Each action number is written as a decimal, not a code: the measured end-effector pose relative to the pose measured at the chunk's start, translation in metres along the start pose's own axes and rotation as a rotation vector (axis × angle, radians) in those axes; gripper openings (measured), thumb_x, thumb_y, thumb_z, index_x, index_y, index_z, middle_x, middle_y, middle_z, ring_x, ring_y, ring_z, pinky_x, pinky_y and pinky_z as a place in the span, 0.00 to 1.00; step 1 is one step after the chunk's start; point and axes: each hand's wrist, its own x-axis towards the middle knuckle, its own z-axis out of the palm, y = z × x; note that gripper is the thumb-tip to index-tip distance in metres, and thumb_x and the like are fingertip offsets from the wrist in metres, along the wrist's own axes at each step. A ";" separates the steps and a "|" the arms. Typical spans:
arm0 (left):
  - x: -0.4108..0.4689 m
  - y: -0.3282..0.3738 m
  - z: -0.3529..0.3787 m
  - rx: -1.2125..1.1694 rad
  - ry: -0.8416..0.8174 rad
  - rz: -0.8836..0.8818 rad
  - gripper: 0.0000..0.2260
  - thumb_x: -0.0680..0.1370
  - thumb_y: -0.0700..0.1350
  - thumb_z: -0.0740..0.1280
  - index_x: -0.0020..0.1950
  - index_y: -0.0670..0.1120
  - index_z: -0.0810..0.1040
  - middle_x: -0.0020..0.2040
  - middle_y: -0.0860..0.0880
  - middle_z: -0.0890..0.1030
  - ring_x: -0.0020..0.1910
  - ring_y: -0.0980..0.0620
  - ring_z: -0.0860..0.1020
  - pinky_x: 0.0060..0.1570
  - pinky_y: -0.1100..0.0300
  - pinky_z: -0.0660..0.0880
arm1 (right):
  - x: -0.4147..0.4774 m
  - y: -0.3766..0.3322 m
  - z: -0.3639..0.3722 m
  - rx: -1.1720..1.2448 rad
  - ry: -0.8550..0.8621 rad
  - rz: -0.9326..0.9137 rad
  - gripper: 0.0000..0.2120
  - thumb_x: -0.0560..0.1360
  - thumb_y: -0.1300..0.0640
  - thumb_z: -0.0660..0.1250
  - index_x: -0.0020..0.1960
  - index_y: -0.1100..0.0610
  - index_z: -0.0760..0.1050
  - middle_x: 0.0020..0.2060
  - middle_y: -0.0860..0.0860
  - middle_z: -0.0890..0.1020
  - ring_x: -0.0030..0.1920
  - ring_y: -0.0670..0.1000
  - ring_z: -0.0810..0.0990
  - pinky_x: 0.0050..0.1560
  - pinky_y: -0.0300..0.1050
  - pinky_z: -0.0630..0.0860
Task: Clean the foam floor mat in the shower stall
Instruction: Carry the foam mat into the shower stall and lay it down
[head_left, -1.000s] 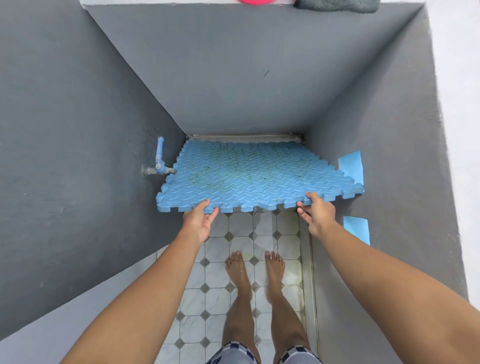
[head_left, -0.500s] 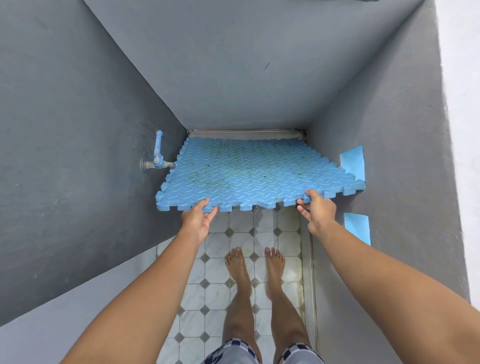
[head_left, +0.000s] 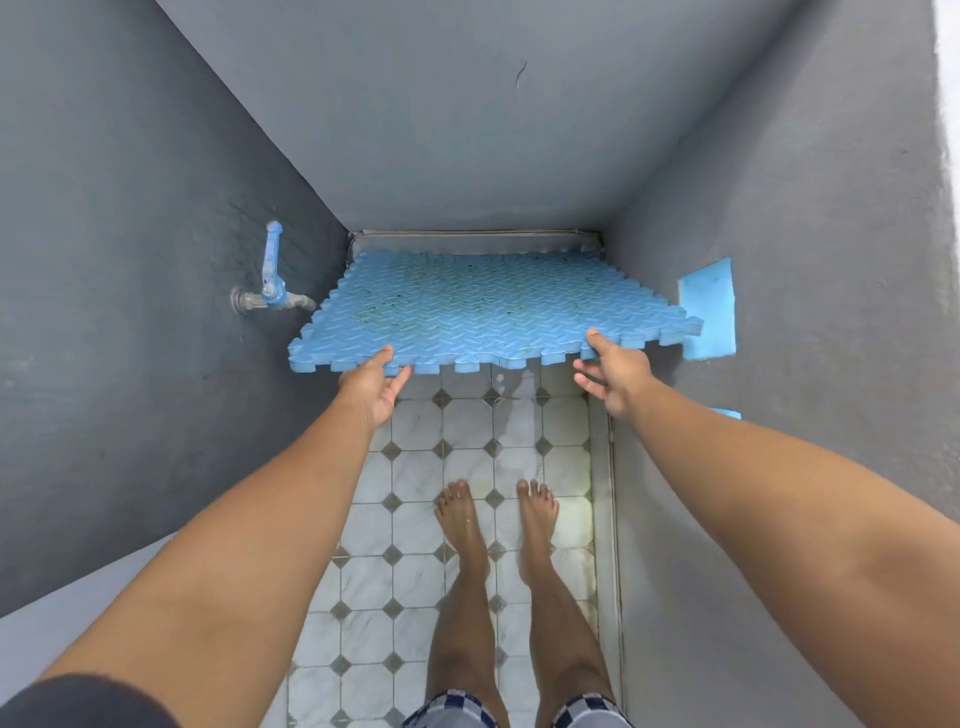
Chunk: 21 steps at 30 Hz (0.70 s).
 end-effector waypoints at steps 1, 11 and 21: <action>0.001 0.000 -0.001 0.032 -0.023 -0.038 0.24 0.82 0.39 0.70 0.77 0.39 0.70 0.80 0.38 0.66 0.73 0.42 0.75 0.51 0.57 0.83 | 0.002 0.001 -0.001 -0.004 -0.016 0.014 0.18 0.78 0.51 0.72 0.64 0.59 0.76 0.56 0.49 0.80 0.50 0.50 0.84 0.41 0.44 0.84; 0.030 -0.021 -0.024 0.247 -0.058 -0.147 0.25 0.84 0.51 0.65 0.80 0.46 0.66 0.80 0.40 0.67 0.67 0.44 0.80 0.52 0.50 0.84 | 0.027 0.052 0.009 0.050 0.025 0.152 0.21 0.79 0.50 0.70 0.69 0.55 0.72 0.64 0.51 0.77 0.51 0.51 0.84 0.36 0.44 0.82; -0.050 -0.047 -0.041 0.808 -0.161 0.046 0.33 0.82 0.58 0.67 0.79 0.39 0.62 0.65 0.42 0.80 0.55 0.44 0.84 0.47 0.50 0.82 | -0.052 0.090 -0.004 0.105 0.021 0.145 0.20 0.83 0.56 0.62 0.74 0.58 0.67 0.68 0.58 0.73 0.56 0.56 0.79 0.47 0.48 0.80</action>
